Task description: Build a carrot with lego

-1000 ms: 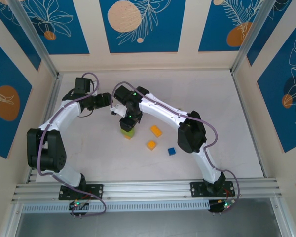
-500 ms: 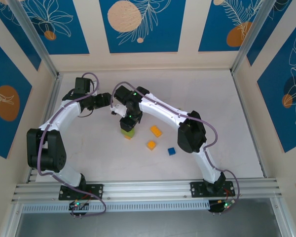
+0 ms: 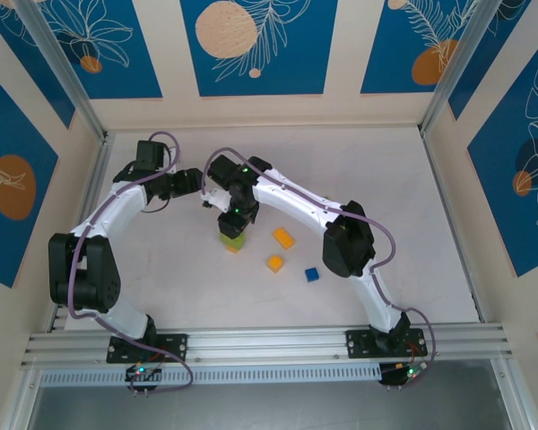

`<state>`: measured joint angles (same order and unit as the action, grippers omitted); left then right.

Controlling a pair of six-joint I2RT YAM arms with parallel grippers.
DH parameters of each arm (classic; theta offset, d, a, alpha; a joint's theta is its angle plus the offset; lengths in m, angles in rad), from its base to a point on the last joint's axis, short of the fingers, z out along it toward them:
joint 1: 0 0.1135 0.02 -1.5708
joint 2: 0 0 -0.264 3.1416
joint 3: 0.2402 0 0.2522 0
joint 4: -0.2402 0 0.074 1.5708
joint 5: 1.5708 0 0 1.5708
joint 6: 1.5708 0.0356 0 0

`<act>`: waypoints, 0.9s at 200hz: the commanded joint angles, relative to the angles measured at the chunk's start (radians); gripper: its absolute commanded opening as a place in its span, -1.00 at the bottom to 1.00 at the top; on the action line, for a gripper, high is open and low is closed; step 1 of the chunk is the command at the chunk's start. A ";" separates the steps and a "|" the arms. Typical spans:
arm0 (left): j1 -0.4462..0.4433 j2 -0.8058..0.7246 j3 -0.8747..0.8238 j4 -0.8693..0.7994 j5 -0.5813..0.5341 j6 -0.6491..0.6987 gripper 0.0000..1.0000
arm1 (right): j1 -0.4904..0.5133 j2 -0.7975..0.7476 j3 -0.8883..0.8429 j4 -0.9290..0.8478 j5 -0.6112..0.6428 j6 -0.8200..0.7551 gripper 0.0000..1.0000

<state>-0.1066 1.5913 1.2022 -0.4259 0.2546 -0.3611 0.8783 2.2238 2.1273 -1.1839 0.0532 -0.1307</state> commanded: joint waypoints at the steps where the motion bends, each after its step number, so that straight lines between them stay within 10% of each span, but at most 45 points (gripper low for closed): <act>1: 0.018 -0.016 -0.006 0.014 0.015 -0.003 0.53 | -0.007 -0.039 0.039 -0.037 -0.002 0.016 -0.37; 180: 0.020 -0.016 -0.001 0.012 0.018 -0.003 0.53 | -0.010 0.010 0.048 -0.023 -0.050 0.005 -0.37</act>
<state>-0.1066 1.5913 1.2022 -0.4259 0.2546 -0.3611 0.8719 2.2215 2.1468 -1.1934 0.0444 -0.1268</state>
